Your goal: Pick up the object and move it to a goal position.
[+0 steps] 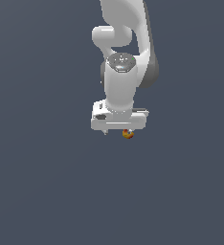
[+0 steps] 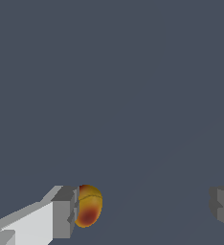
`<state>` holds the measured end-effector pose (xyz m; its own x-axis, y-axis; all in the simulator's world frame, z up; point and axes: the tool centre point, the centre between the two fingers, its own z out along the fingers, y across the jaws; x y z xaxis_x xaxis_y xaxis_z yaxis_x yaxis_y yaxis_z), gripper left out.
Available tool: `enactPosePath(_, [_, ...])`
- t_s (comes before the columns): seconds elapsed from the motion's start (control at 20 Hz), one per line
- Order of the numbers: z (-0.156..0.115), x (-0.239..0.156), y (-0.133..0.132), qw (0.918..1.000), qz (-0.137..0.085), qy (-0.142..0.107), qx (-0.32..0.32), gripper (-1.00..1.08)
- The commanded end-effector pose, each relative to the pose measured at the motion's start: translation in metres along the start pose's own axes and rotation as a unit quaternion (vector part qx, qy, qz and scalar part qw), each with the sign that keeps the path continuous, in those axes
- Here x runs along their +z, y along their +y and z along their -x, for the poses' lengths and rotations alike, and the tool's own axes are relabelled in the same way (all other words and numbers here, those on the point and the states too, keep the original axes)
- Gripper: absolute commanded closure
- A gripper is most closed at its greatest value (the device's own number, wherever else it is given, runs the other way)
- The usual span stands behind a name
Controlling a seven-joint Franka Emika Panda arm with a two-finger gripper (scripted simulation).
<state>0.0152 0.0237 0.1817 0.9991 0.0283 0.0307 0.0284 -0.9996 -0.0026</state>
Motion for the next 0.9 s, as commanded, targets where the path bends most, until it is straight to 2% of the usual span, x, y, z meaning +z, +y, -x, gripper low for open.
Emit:
enactPosePath(0.0, [0.000, 0.000, 0.000, 1.0000, 0.000, 0.000, 0.000, -0.92])
enactPosePath(0.45, [0.009, 0.015, 0.024, 0.9993, -0.009, -0.016, 0.034, -0.92])
enactPosePath(0.85, [0.014, 0.021, 0.017, 0.9998, -0.007, -0.016, 0.013, -0.92])
